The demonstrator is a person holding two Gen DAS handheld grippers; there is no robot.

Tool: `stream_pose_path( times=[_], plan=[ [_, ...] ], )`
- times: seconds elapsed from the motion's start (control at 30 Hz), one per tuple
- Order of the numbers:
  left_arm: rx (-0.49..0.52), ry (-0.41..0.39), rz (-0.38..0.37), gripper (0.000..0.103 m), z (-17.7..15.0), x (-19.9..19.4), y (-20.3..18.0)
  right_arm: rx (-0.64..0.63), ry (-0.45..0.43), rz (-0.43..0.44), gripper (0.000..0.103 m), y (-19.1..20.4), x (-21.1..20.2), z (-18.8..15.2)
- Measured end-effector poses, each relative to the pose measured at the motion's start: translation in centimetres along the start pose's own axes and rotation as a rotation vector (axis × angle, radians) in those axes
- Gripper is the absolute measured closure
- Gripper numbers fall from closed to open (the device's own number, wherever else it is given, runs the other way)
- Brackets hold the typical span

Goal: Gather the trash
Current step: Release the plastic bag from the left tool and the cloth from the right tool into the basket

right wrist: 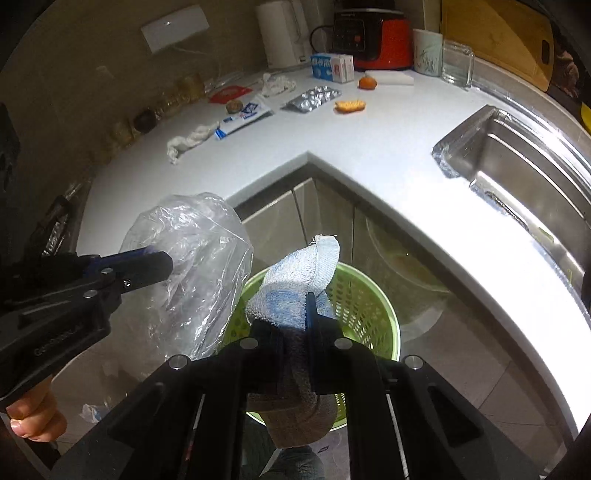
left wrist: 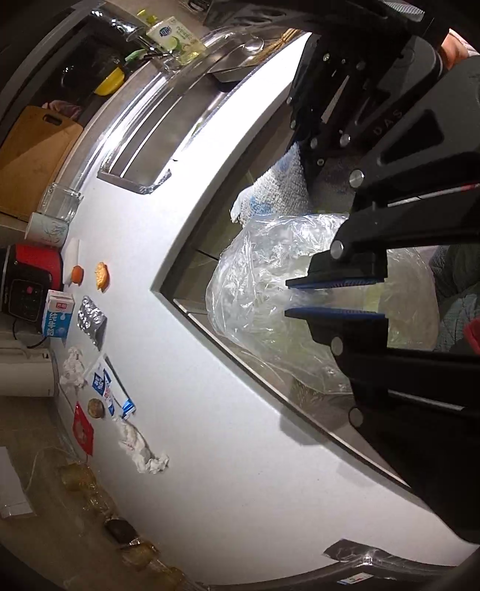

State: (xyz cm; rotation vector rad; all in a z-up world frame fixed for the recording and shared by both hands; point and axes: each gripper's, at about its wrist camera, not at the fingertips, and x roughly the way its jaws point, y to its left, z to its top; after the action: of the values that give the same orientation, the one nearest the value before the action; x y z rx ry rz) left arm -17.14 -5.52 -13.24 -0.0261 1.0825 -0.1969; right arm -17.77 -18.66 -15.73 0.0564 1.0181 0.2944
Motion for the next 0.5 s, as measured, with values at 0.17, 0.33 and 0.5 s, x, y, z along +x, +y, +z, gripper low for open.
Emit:
stream_pose_path(
  times=[0.17, 0.33, 0.5],
  plan=[
    [-0.004, 0.052, 0.015, 0.094, -1.3, 2.6, 0.2, 0.0, 0.098, 0.002, 0.088, -0.5, 4.4, -1.9],
    [-0.011, 0.104, 0.039, 0.094, -1.9, 4.7, 0.4, 0.015, 0.161, -0.038, 0.052, -1.2, 5.9, -3.1],
    [0.001, 0.123, 0.035, 0.094, -2.0, 5.7, -0.3, 0.065, 0.091, -0.031, 0.028, -2.9, 3.1, -2.0]
  ],
)
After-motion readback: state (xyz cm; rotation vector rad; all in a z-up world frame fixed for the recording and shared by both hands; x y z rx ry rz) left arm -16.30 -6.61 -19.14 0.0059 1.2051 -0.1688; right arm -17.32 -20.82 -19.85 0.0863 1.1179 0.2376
